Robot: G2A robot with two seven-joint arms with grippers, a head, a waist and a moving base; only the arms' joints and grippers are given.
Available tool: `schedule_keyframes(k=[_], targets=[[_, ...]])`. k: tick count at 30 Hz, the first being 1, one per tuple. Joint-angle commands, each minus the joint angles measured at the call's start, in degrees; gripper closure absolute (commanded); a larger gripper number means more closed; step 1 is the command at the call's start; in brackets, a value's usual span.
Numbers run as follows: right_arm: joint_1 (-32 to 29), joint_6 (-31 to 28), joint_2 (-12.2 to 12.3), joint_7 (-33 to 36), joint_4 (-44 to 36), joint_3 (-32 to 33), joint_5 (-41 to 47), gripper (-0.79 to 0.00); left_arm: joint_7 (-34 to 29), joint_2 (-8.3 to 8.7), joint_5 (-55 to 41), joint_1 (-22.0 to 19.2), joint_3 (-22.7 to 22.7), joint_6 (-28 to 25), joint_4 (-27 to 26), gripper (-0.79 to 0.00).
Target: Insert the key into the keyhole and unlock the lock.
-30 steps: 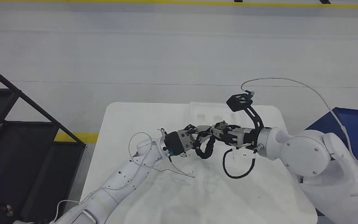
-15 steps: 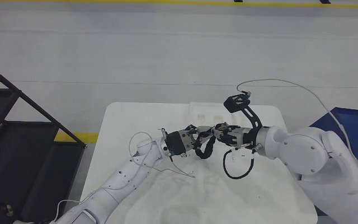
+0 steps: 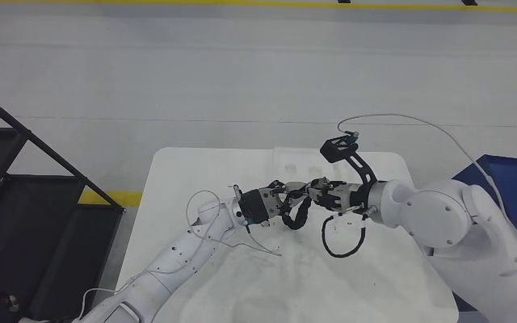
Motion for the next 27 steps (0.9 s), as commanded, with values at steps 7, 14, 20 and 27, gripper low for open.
schedule_keyframes(k=[7, 14, 20, 27], targets=[[0.47, 0.05, -0.09, 0.53, 0.21, -0.09, 0.04, -0.16, -0.1, -0.09, -0.14, 0.11, -0.11, -0.38, 0.07, 0.0], [0.71, -0.43, -0.21, -0.05, 0.74, 0.16, 0.82, -0.04, -0.18, -0.23, -0.63, 0.03, -0.25, -0.56, 0.74, 0.0], [0.21, -2.33, -0.19, -2.01, 3.56, 1.5, 1.94, 0.0, -1.09, 0.12, -1.33, -0.18, -2.06, -1.19, 2.24, 0.0], [-2.54, -5.96, 0.37, -2.97, 4.12, 5.11, 3.72, 0.0, -2.06, 1.51, -1.84, 1.46, -5.72, -5.17, 0.28, 0.0]])
